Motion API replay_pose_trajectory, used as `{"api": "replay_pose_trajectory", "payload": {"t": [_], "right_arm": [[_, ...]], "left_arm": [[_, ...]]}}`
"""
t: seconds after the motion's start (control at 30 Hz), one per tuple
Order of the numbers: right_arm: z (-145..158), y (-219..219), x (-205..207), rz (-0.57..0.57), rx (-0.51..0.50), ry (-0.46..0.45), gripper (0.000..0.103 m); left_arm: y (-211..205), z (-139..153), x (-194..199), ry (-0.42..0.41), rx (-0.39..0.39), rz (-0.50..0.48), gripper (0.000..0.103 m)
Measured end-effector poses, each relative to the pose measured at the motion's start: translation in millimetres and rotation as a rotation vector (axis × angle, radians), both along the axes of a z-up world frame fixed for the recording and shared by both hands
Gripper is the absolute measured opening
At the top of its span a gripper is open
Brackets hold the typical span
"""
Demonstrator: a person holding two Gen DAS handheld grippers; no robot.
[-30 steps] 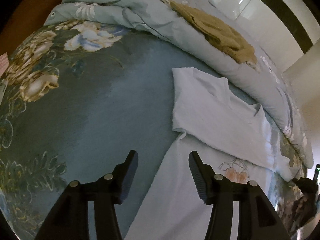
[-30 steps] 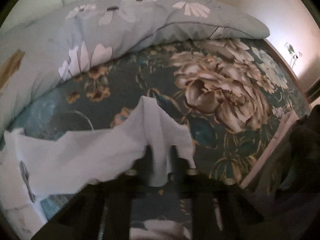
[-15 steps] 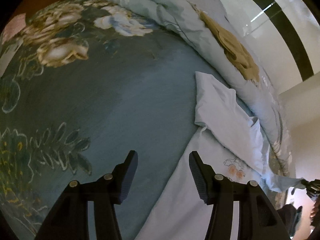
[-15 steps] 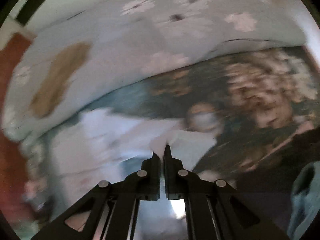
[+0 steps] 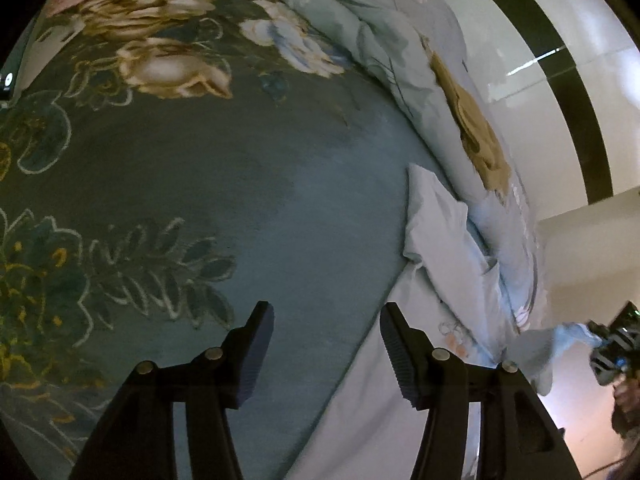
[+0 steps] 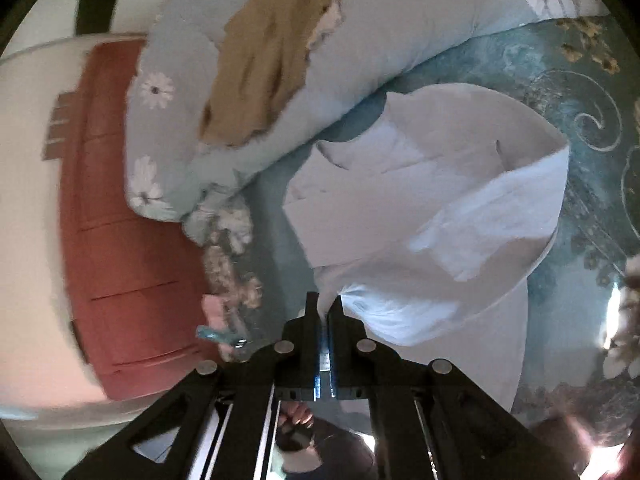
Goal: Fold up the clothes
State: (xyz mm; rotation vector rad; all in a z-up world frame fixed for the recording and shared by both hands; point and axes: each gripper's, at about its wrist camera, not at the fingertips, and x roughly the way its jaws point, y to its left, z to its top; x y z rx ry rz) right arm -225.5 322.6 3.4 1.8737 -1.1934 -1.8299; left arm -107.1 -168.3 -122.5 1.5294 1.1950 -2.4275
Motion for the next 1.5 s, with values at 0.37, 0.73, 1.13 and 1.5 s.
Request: {"api": "replay_pose_trajectory", "payload": {"t": [0.37,0.73,1.13,1.5], "right_arm": [[-52.6,-157.8,-92.0,0.328,0.243,-0.029,0.005],[-129.7,-224.0,-122.6,0.412,0.391,-0.100,0.005],[-78.6,-136.1,-104.5,0.338,0.275,0.148,0.061],[-108.5,76.3,-12.4,-0.037,0.451,0.095,0.061]], "left_arm": [[-28.1,-13.8,13.7,-0.005,0.054,0.065,0.062],[-34.6,-21.7,16.7,-0.030,0.064,0.066,0.063],[9.6,-6.3,-26.9,-0.034,-0.002,-0.064,0.063],[87.5,1.2,-65.1,-0.055,-0.116,-0.264,0.063]]}}
